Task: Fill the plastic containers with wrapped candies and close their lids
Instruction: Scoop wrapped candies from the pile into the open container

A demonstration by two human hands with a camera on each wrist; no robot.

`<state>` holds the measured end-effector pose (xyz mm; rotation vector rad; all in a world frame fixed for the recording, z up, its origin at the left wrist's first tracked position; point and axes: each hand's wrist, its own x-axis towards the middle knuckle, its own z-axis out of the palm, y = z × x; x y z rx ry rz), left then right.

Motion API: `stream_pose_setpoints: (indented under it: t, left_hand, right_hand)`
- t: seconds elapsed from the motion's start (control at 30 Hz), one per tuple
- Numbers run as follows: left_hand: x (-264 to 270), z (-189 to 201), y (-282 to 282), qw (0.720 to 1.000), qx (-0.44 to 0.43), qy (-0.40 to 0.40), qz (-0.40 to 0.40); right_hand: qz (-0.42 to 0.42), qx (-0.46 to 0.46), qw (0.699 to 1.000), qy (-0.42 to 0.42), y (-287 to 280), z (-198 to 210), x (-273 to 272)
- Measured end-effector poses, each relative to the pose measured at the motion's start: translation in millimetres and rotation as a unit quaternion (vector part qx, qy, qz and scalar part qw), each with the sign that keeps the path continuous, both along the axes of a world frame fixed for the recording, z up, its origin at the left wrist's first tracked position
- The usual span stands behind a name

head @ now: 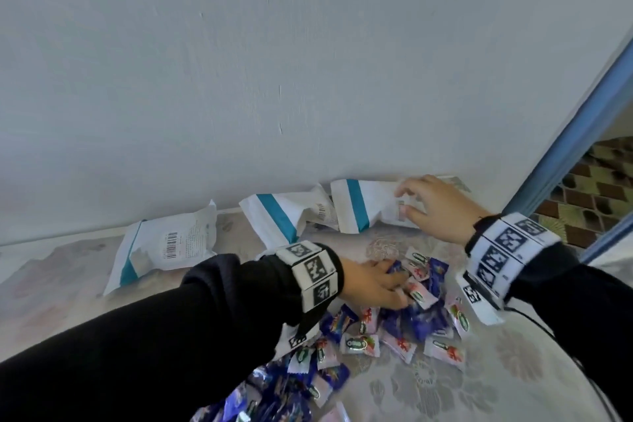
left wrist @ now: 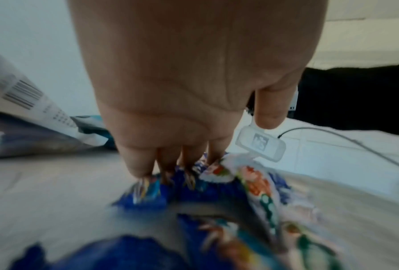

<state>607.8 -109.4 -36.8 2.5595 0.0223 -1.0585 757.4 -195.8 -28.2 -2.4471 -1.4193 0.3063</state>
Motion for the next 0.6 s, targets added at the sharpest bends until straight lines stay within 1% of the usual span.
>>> stream_pose_setpoints:
  t: [0.1,0.2,0.27,0.37,0.43,0.5,0.57,0.6]
  left_hand:
    - [-31,15,4,0.995,-0.079,0.043,0.031]
    - [-65,33,17,0.988,-0.115,0.014,0.102]
    - [-88,38,33,0.981,-0.097,-0.028,0.167]
    - [-119,41,59,0.963,-0.041,-0.070,0.257]
    - [-135,35,72,0.956,-0.003,-0.068,0.287]
    - [-143,26,79,0.947,-0.007,-0.053,0.315]
    - [-142,15,81,0.946,0.010,-0.062,0.317]
    - [-140,9,81,0.947,0.034,-0.059,0.313]
  right_hand:
    - [-0.003,-0.087,0.994,0.060,-27,-4,-21]
    - [-0.007,-0.167,0.977,0.135,-47,-14,-48]
    - [-0.028,-0.222,0.963,0.153,-54,-19,-68]
    - [-0.029,-0.237,0.959,0.154,-55,-25,-95]
    - [-0.019,-0.235,0.958,0.163,-51,-27,-111]
    - [0.008,-0.233,0.959,0.163,-45,-28,-128]
    - [0.045,-0.225,0.959,0.164,-37,-27,-145]
    - [0.063,-0.219,0.959,0.169,-34,-25,-154]
